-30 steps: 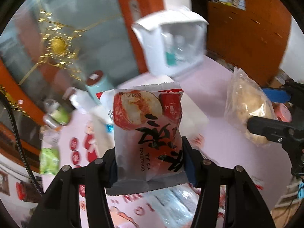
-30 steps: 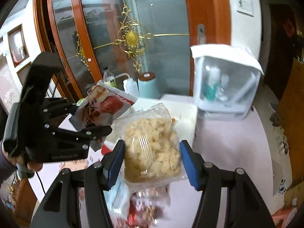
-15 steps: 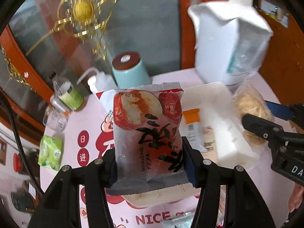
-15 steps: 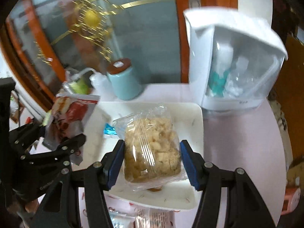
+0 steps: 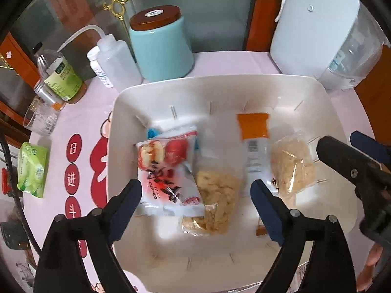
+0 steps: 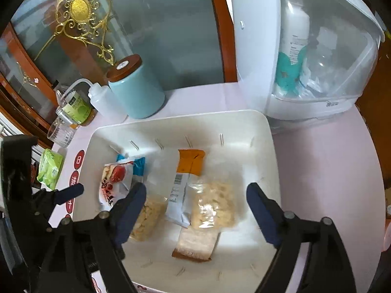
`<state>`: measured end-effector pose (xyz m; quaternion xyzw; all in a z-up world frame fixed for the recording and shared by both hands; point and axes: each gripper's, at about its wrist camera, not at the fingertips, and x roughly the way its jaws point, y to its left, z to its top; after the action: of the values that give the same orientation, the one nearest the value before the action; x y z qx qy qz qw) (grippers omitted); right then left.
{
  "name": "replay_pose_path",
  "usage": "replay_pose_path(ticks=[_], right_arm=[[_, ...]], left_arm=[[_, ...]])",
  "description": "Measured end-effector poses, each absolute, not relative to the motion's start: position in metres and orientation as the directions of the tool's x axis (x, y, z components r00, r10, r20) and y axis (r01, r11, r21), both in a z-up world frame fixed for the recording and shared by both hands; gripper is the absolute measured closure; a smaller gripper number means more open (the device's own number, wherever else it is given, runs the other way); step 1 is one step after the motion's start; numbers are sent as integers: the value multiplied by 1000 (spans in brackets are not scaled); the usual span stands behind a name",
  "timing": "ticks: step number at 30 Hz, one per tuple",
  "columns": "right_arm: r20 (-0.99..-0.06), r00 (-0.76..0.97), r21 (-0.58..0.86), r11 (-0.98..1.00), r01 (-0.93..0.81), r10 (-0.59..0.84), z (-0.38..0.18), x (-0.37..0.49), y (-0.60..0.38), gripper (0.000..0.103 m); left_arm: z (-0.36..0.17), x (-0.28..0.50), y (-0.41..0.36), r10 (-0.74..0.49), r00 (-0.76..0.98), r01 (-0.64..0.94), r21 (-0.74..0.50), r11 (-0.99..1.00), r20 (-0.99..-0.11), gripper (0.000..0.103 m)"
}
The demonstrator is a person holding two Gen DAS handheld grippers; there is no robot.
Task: Organize snacks
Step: 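Carry the bread bag and puff pack into the white tray and release, then move both open tools back over the snack pile on the table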
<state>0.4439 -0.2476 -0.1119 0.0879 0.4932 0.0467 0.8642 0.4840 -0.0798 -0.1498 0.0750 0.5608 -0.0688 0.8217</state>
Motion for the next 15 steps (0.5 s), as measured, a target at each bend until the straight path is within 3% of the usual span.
replay_pose_path(ticks=[15], right_arm=[[-827,542,187,982,7,153,-105,428,-253,18]], left_arm=[[-141,464,-82,-52,405,217,40,975,-913,7]])
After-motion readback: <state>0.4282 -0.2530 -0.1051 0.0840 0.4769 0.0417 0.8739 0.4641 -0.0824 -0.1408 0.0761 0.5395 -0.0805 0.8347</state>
